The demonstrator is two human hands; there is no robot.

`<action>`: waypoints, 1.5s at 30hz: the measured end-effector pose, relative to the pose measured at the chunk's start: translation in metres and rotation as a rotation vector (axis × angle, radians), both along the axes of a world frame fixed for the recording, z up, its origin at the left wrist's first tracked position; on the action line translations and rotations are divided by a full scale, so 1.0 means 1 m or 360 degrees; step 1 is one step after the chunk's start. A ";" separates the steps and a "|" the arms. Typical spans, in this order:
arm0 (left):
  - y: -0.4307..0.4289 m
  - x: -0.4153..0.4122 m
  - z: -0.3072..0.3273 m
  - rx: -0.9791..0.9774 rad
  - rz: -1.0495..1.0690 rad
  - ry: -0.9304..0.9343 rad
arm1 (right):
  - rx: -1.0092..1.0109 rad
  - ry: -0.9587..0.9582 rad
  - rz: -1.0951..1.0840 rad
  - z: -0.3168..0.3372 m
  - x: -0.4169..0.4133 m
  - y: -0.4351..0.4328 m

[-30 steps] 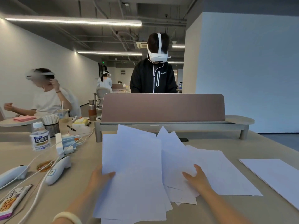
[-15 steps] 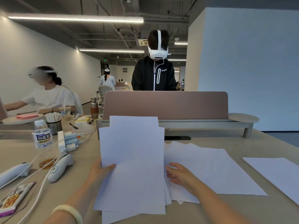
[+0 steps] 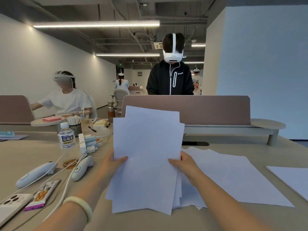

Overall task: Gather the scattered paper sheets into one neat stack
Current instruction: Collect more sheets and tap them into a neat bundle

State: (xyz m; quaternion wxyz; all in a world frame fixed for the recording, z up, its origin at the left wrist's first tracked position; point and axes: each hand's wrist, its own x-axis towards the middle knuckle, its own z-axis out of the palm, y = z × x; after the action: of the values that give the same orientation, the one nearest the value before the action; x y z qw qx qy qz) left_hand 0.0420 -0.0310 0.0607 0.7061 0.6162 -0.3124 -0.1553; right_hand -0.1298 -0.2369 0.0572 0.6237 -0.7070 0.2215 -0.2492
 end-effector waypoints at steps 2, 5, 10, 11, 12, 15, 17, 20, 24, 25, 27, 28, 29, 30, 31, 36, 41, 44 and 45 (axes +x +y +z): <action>-0.003 -0.003 0.007 -0.0040 0.0033 -0.0006 | -0.0117 -0.0082 -0.0123 0.014 -0.002 0.004; -0.007 -0.008 0.018 -0.0070 0.0012 -0.0097 | -0.0191 -0.0229 -0.0120 0.032 -0.009 0.009; -0.012 -0.016 0.009 -0.0063 0.0011 -0.0134 | -0.0102 -0.0274 -0.0121 0.027 -0.015 0.014; -0.012 -0.017 0.005 -0.0046 -0.0002 -0.0121 | -0.0098 -0.0286 -0.0132 0.022 -0.015 0.016; -0.011 -0.019 -0.001 -0.0019 -0.0016 -0.0119 | -0.0114 -0.0292 -0.0151 0.016 -0.015 0.018; -0.014 -0.025 -0.007 0.0024 0.0002 -0.0176 | -0.0221 -0.0275 -0.0193 0.011 -0.013 0.027; -0.020 -0.028 -0.002 0.0020 0.0089 -0.0192 | -0.0209 -0.0258 -0.0236 0.017 -0.010 0.029; -0.028 -0.031 0.009 -0.0008 0.0152 -0.0163 | -0.0225 -0.0237 -0.0304 0.027 -0.006 0.028; -0.030 -0.038 -0.008 0.0089 0.0248 -0.0051 | -0.0245 -0.0141 -0.0370 0.008 -0.005 0.028; -0.030 -0.041 -0.018 0.0125 0.0281 -0.0018 | -0.0247 -0.0077 -0.0389 -0.002 -0.005 0.030; -0.031 -0.045 -0.033 0.0177 0.0336 0.0024 | -0.0236 0.0001 -0.0412 -0.018 -0.005 0.032; -0.031 -0.047 -0.035 0.0180 0.0351 0.0015 | -0.0231 -0.0003 -0.0421 -0.020 -0.006 0.034; -0.032 -0.047 -0.034 0.0165 0.0368 -0.0015 | -0.0226 -0.0030 -0.0429 -0.018 -0.006 0.034; -0.033 -0.047 -0.031 0.0136 0.0384 -0.0051 | -0.0222 -0.0067 -0.0435 -0.014 -0.006 0.034; -0.034 -0.047 -0.025 0.0095 0.0392 -0.0084 | -0.0212 -0.0103 -0.0443 -0.008 -0.005 0.033; -0.035 -0.054 -0.026 0.0057 0.0358 -0.0086 | -0.0167 -0.0002 -0.0447 -0.010 -0.004 0.033; -0.037 -0.059 -0.057 0.0165 0.0353 -0.0044 | -0.0201 0.0178 -0.0411 -0.043 -0.007 0.039; -0.040 -0.056 -0.060 0.0203 0.0367 -0.0037 | -0.0220 0.0193 -0.0425 -0.046 -0.006 0.038; -0.039 -0.056 -0.062 0.0223 0.0367 -0.0036 | -0.0216 0.0192 -0.0424 -0.047 -0.006 0.038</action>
State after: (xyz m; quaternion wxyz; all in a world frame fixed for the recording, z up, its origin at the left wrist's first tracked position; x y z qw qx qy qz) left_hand -0.0143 -0.0703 -0.0009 0.6709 0.6975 -0.2360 -0.0876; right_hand -0.1355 -0.1990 0.0100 0.5216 -0.7255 0.3330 -0.3011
